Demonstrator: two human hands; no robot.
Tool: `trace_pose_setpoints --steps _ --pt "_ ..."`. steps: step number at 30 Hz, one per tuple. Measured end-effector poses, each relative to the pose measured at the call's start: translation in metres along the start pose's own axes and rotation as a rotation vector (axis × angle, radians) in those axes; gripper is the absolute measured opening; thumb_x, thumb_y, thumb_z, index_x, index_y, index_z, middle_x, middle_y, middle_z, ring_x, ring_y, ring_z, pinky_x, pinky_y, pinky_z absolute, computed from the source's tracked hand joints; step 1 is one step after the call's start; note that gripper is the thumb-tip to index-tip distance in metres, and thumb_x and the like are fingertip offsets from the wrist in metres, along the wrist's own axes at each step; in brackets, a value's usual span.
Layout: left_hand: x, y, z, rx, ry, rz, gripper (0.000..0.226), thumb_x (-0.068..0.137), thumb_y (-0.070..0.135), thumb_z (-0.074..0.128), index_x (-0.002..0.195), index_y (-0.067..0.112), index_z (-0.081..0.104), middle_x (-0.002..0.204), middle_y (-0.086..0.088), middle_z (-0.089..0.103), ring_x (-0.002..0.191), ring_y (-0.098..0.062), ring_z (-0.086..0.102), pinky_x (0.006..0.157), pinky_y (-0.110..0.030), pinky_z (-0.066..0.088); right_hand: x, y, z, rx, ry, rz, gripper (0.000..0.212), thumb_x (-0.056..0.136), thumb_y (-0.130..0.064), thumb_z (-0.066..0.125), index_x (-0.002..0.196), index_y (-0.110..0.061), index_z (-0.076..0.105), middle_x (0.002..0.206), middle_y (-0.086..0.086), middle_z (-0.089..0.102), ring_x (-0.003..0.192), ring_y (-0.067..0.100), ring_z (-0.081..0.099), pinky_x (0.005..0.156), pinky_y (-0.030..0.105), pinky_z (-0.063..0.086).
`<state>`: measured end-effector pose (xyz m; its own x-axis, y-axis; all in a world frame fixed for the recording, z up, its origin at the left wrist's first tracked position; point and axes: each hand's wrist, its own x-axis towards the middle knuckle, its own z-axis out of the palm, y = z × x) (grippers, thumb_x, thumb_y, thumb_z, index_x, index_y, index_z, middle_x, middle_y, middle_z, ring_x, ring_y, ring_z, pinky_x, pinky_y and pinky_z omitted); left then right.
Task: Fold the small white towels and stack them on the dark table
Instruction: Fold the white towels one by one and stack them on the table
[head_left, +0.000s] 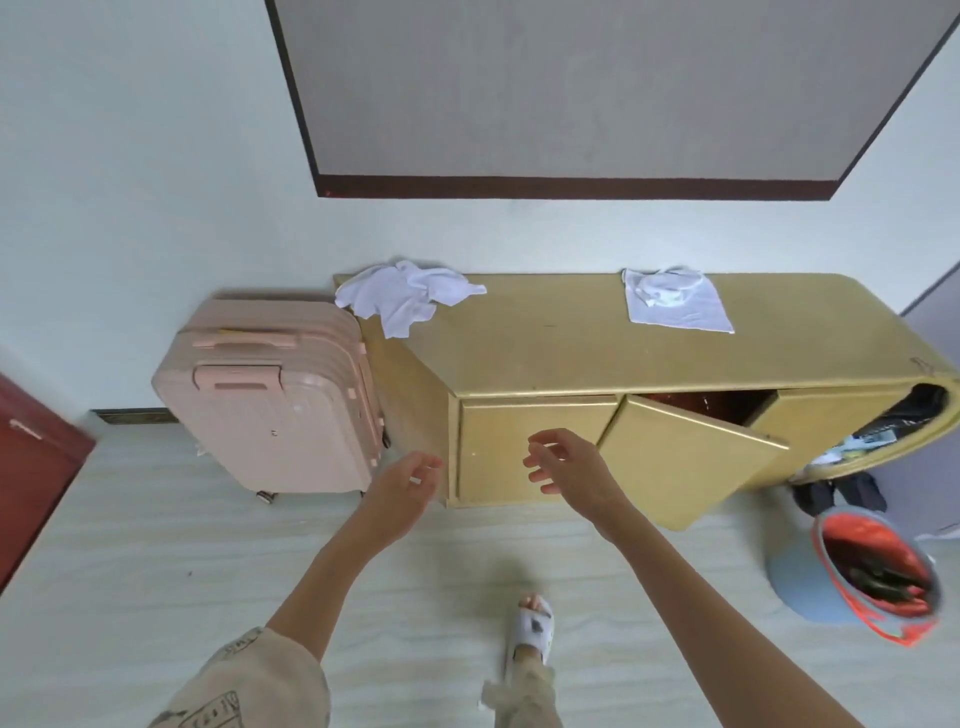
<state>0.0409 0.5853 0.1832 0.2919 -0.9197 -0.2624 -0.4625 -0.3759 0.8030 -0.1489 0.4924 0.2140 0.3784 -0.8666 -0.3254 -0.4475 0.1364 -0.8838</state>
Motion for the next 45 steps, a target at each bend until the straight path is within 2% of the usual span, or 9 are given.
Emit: trace_pose_setpoints --steps 15,21,25,29,32,36,38,41,45 --pt "0.262 -0.005 -0.004 0.026 0.169 -0.405 0.026 0.093 0.010 0.046 0.115 0.007 0.059 0.112 -0.005 0.062 0.093 -0.015 0.054 0.076 -0.015 0.033 0.321 -0.029 -0.016 -0.205 -0.211 0.098 0.010 0.091 -0.017 0.053 0.090 -0.021 0.062 0.079 -0.003 0.061 0.071 0.016 0.054 0.067 0.026 0.041" --pt "0.350 -0.051 -0.037 0.123 0.146 -0.437 0.033 0.088 0.007 0.051 0.121 0.011 0.054 0.124 -0.013 0.049 0.105 -0.032 0.055 0.090 -0.045 0.048 0.411 -0.009 0.018 -0.425 -0.238 0.193 0.038 0.093 -0.021 0.052 0.130 -0.012 0.051 0.129 0.011 0.056 0.119 0.025 0.052 0.097 0.027 0.036" --pt "0.417 -0.072 -0.056 0.283 0.138 -0.417 0.041 0.089 0.009 0.050 0.129 0.010 0.045 0.134 -0.013 0.042 0.120 -0.032 0.043 0.099 -0.040 0.037 0.465 0.009 0.039 -0.668 -0.276 0.175 0.058 0.094 -0.027 0.050 0.146 -0.019 0.026 0.154 0.010 0.022 0.141 0.026 0.021 0.111 0.032 0.022" --pt "0.460 -0.090 -0.058 0.372 0.083 -0.421 0.054 0.083 0.013 0.056 0.133 0.010 0.039 0.134 -0.016 0.036 0.122 -0.032 0.034 0.098 -0.034 0.031 0.490 0.031 0.055 -0.979 -0.357 0.176 0.076 0.091 -0.042 0.051 0.149 -0.032 0.003 0.158 0.005 -0.011 0.145 0.028 -0.009 0.117 0.044 0.008" --pt "0.471 -0.102 -0.060 0.360 0.098 -0.387 0.040 0.082 0.010 0.059 0.120 0.005 0.047 0.119 -0.019 0.042 0.110 -0.034 0.040 0.100 -0.037 0.029 0.490 0.039 0.061 -1.062 -0.352 0.157 0.083 0.088 -0.050 0.051 0.148 -0.034 -0.004 0.156 0.005 -0.020 0.144 0.029 -0.016 0.117 0.049 0.003" --pt "0.484 -0.106 -0.084 0.205 0.166 -0.358 0.010 0.087 0.008 0.059 0.096 0.005 0.061 0.106 -0.016 0.051 0.086 -0.027 0.055 0.070 -0.013 0.048 0.491 0.037 0.058 -1.066 -0.378 0.165 0.084 0.088 -0.051 0.049 0.147 -0.035 -0.008 0.155 0.005 -0.024 0.143 0.029 -0.020 0.116 0.051 0.002" --pt "0.493 -0.104 -0.094 0.251 0.134 -0.333 0.029 0.083 0.018 0.066 0.107 0.003 0.059 0.113 -0.015 0.050 0.098 -0.027 0.053 0.080 -0.013 0.042 0.492 0.033 0.057 -1.048 -0.401 0.187 0.084 0.088 -0.050 0.050 0.147 -0.035 -0.008 0.154 0.004 -0.025 0.142 0.028 -0.022 0.116 0.051 0.001" --pt "0.502 -0.096 -0.089 0.308 0.021 -0.383 0.058 0.077 0.037 0.071 0.118 0.003 0.049 0.117 -0.015 0.045 0.111 -0.031 0.043 0.100 -0.037 0.035 0.492 0.029 0.056 -1.044 -0.426 0.204 0.088 0.088 -0.047 0.054 0.147 -0.034 -0.009 0.154 0.005 -0.026 0.142 0.029 -0.023 0.116 0.051 0.001" --pt "0.500 -0.093 -0.067 0.507 0.034 -0.317 0.038 0.087 0.023 0.059 0.116 0.002 0.048 0.118 -0.019 0.043 0.112 -0.033 0.039 0.098 -0.030 0.022 0.494 0.029 0.053 -1.020 -0.458 0.227 0.089 0.088 -0.045 0.056 0.147 -0.035 -0.010 0.153 0.004 -0.028 0.142 0.029 -0.023 0.117 0.051 0.000"
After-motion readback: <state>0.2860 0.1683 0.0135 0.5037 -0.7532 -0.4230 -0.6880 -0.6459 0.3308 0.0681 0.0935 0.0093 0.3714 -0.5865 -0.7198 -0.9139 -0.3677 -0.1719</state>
